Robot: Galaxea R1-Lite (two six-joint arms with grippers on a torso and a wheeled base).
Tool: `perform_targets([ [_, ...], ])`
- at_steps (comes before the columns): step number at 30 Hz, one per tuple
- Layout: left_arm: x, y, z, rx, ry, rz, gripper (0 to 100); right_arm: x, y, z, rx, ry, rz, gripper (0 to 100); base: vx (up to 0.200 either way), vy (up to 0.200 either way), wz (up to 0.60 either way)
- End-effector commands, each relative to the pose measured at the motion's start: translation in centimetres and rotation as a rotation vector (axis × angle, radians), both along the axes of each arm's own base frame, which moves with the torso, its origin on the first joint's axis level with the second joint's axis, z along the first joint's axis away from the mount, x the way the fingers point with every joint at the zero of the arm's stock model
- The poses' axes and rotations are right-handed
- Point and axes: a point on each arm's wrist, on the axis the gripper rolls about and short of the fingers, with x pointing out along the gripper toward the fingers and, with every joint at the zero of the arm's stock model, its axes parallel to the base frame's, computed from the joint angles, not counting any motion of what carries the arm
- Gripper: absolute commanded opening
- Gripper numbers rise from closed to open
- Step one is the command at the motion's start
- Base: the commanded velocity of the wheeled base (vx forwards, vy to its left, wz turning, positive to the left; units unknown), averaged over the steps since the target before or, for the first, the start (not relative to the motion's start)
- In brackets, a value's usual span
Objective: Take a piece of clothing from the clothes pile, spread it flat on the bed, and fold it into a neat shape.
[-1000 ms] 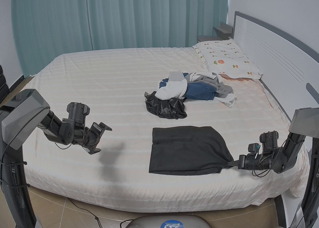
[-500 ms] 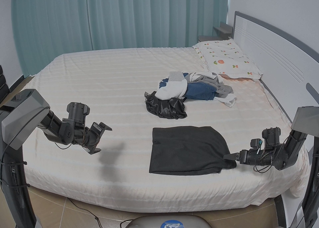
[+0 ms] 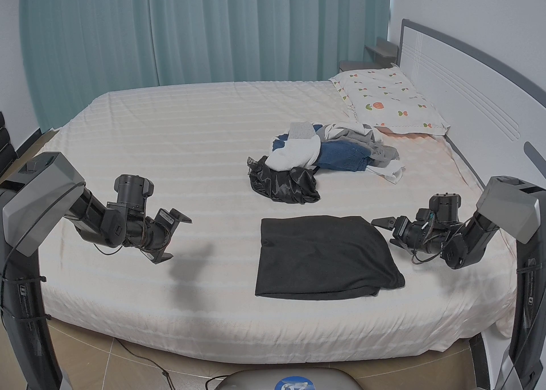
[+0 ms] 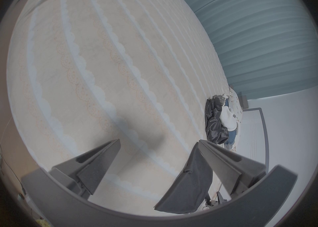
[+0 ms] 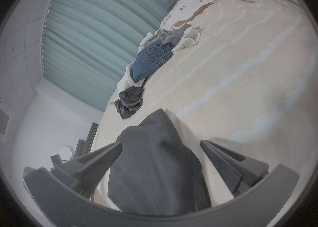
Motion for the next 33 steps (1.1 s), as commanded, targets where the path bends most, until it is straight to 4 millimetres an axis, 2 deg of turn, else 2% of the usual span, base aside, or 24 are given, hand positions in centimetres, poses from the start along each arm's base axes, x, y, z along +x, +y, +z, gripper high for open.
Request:
perform_targets([
  [1, 0.0, 0.0, 0.0, 0.000, -0.002, 0.000, 100, 1.6, 1.5, -3.5, 0.001, 0.034, -0.003, 100, 0.000, 0.000, 0.00],
  [8, 0.0, 0.0, 0.0, 0.000, 0.000, 0.000, 100, 2.3, 1.5, -3.4, 0.013, -0.006, -0.028, 100, 0.000, 0.000, 0.00],
  [9, 0.0, -0.1, -0.1, 0.000, 0.001, -0.001, 100, 2.5, 1.6, -3.2, 0.034, -0.019, -0.043, 0, 0.000, 0.000, 0.00],
  [33, 0.0, -0.3, -0.3, 0.018, 0.002, 0.010, 100, 2.4, 1.0, -2.3, 0.043, -0.115, -0.112, 0, 0.000, 0.000, 0.00],
])
